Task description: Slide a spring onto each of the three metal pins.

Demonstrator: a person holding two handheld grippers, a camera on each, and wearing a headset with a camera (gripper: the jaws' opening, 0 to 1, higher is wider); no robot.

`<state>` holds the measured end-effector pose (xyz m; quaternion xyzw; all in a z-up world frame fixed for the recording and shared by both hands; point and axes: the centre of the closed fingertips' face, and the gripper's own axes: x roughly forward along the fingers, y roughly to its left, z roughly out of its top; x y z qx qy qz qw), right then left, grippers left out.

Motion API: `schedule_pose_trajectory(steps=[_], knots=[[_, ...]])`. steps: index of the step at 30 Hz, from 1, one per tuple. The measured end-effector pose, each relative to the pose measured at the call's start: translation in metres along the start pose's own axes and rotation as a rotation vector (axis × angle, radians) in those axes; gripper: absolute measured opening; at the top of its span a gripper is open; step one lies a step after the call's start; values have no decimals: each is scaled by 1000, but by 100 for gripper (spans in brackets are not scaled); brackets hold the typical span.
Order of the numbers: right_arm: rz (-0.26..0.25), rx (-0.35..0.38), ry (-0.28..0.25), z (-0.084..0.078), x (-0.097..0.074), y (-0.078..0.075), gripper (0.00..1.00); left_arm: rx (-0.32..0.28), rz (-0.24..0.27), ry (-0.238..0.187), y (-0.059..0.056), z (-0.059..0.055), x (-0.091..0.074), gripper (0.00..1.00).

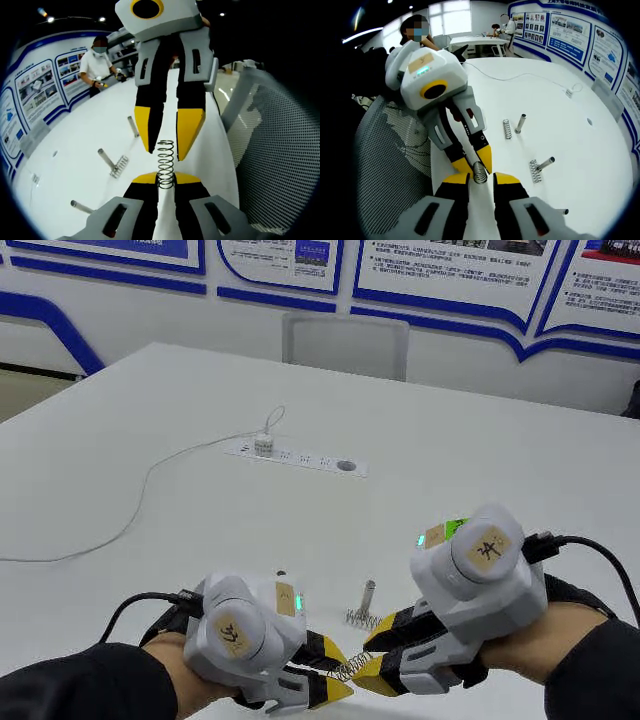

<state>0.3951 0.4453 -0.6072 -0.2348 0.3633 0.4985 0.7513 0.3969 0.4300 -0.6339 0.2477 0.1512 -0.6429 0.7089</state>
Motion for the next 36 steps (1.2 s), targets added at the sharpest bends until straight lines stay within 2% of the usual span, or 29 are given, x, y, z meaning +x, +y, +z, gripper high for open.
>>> schedule_pose_trajectory(steps=[4, 13, 20, 26, 36], knots=[[0, 11, -6, 1, 3, 0, 16, -16, 5, -30, 2, 7, -1, 11], [0, 13, -10, 6, 2, 1, 12, -60, 8, -55, 4, 9, -2, 12], [-14, 19, 13, 4, -8, -8, 12, -86, 6, -59, 5, 10, -3, 21], [-44, 31, 43, -5, -24, -23, 12, -134, 21, -72, 11, 10, -8, 28], [-131, 74, 79, -19, -59, -64, 12, -195, 38, -76, 20, 3, -14, 36]])
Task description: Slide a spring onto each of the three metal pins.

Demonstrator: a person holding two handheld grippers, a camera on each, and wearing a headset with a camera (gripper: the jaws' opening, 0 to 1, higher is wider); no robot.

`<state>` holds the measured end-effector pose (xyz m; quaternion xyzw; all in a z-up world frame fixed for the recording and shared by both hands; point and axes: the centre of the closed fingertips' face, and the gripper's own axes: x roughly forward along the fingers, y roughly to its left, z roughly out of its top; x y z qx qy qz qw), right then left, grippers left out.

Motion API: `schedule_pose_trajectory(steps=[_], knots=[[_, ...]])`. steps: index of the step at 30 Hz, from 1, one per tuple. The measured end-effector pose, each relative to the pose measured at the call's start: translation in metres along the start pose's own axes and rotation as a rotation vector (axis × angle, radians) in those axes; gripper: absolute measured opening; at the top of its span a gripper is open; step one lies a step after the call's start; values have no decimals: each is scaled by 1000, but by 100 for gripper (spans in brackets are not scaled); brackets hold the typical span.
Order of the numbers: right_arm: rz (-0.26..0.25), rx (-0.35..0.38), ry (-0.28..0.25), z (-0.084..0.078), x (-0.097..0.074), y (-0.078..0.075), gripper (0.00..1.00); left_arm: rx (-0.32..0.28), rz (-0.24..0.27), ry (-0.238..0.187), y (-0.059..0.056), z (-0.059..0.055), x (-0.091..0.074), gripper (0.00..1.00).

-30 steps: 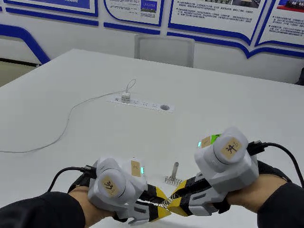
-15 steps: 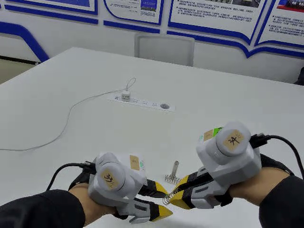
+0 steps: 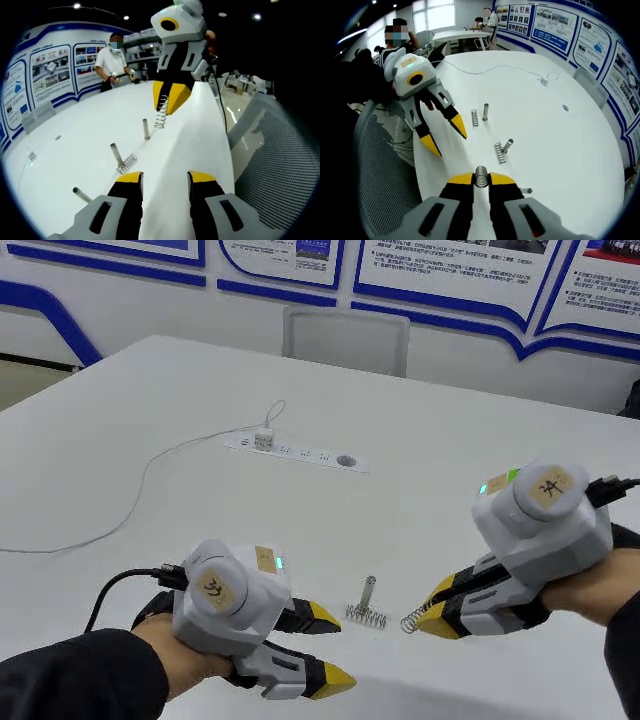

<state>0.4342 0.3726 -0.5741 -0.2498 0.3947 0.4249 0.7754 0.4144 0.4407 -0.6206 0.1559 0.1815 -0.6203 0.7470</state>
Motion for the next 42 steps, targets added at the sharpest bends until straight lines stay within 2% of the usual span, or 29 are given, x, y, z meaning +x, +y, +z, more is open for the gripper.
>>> schedule_pose_trajectory(steps=[8, 12, 16, 20, 26, 32, 36, 42], knots=[[-79, 30, 51, -9, -19, -43, 12, -44, 31, -15, 12, -2, -10, 40], [-93, 47, 81, -16, -20, -56, 12, -63, 51, -27, 19, -3, -16, 41], [-102, 56, 135, -26, -19, -68, 12, -85, 61, -33, 24, -6, -21, 43], [-86, 76, 177, -33, -13, -73, 12, -113, 67, -43, 29, -8, -26, 44], [-69, 65, 243, -44, 1, -77, 12, -150, 85, -55, 35, -12, -32, 45], [-47, 71, 268, -48, 11, -76, 12, -163, 81, -58, 35, -13, -33, 46], [-35, 80, 277, -50, 16, -78, 12, -157, 69, -43, 31, -16, -32, 46], [-32, 78, 305, -58, 24, -81, 12, -173, 63, -49, 32, -17, -32, 47]])
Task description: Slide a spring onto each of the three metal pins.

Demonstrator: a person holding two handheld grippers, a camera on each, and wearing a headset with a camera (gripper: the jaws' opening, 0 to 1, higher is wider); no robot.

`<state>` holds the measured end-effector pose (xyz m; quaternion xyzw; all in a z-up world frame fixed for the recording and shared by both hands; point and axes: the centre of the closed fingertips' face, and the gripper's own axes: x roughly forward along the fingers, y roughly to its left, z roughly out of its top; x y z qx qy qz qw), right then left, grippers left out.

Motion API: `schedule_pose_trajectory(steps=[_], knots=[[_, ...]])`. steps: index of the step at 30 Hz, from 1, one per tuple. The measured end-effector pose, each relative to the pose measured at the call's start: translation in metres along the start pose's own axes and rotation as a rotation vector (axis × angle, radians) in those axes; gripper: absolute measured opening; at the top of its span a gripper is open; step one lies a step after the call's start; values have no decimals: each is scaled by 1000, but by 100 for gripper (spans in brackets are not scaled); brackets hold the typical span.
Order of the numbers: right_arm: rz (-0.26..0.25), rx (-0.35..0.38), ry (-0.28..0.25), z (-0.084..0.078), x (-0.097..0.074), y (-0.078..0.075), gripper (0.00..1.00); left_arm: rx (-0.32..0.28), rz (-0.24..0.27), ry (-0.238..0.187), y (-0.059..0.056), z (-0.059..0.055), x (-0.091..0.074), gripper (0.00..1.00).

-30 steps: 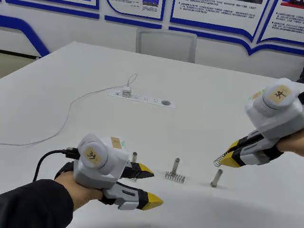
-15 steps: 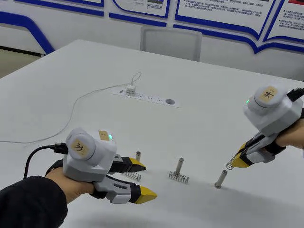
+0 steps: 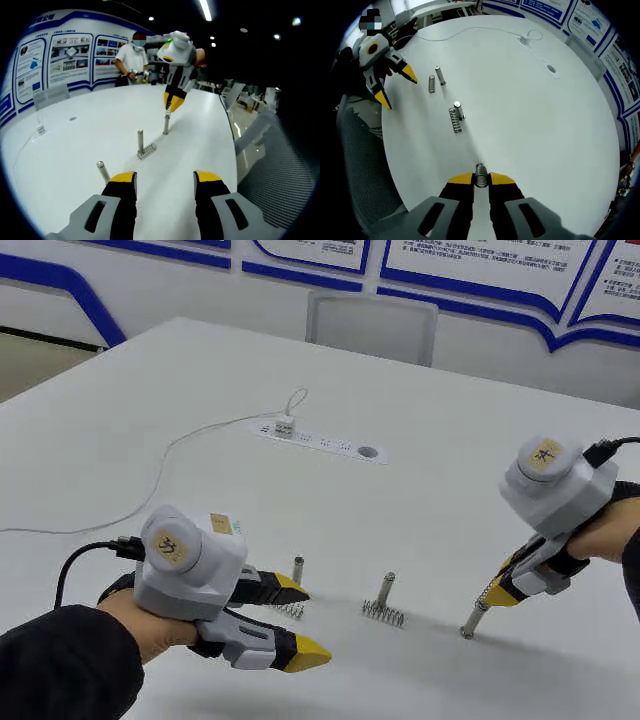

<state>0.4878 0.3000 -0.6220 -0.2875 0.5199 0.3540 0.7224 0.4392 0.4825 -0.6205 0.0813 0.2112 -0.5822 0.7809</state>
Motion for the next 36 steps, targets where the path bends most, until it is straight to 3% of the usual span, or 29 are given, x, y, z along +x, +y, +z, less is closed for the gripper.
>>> schedule_pose_trajectory(steps=[24, 30, 36], knots=[[-14, 33, 60, -15, 43, 1, 12, -18, 0, 5, 1, -4, -2, 47], [-17, 20, 55, -14, 43, 0, 13, -15, -3, 10, 0, -4, -1, 47], [-42, -9, 17, -9, 30, 2, 18, -11, -4, 10, 0, -4, -1, 47]])
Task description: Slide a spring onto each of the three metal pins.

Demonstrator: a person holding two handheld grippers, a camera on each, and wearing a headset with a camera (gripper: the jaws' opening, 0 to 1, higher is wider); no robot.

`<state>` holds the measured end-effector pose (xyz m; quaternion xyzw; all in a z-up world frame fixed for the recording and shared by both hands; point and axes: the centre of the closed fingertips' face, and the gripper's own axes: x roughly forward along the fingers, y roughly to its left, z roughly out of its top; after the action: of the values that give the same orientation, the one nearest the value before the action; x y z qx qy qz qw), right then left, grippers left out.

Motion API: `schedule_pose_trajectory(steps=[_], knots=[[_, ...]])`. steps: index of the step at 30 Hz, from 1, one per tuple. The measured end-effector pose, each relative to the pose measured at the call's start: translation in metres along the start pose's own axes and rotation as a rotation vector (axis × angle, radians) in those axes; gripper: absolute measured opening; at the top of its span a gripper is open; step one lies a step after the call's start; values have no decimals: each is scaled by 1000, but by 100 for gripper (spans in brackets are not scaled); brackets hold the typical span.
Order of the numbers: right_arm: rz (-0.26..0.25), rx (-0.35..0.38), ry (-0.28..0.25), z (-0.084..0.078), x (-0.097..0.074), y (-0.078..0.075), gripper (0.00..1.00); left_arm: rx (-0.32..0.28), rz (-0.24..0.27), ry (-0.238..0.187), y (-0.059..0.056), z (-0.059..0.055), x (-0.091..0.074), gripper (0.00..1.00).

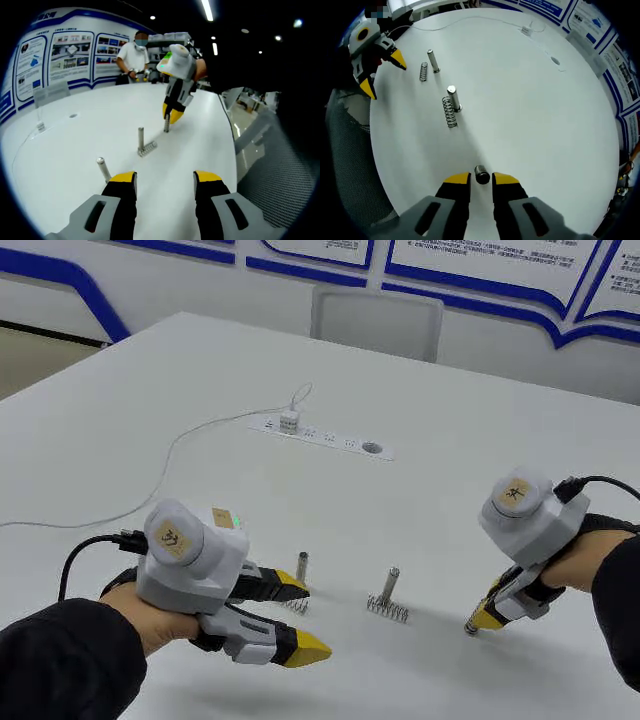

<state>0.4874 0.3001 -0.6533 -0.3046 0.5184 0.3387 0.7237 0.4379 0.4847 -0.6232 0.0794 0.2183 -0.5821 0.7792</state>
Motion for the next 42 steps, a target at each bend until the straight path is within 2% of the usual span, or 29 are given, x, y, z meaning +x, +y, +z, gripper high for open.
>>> schedule_pose_trajectory(steps=[6, 10, 13, 17, 23, 30, 42], knots=[[-37, -55, -31, 8, -20, 4, 19, 9, -9, 10, -2, -1, 2, 46], [-55, -117, -62, 22, -30, 10, 19, 12, -9, 13, -3, -2, 2, 46], [-47, -142, -96, 36, -30, 17, 19, 13, -7, 12, -3, -1, 2, 46], [-17, -156, -123, 49, -20, 27, 19, 14, -3, 14, -2, -2, 2, 45], [43, -199, -132, 59, 8, 42, 17, 12, 1, 16, -1, -3, 1, 44], [73, -236, -145, 67, 30, 45, 15, 8, 1, 19, 0, -4, 1, 43], [102, -278, -121, 70, 48, 49, 13, 10, -4, 29, -2, -6, 3, 42]])
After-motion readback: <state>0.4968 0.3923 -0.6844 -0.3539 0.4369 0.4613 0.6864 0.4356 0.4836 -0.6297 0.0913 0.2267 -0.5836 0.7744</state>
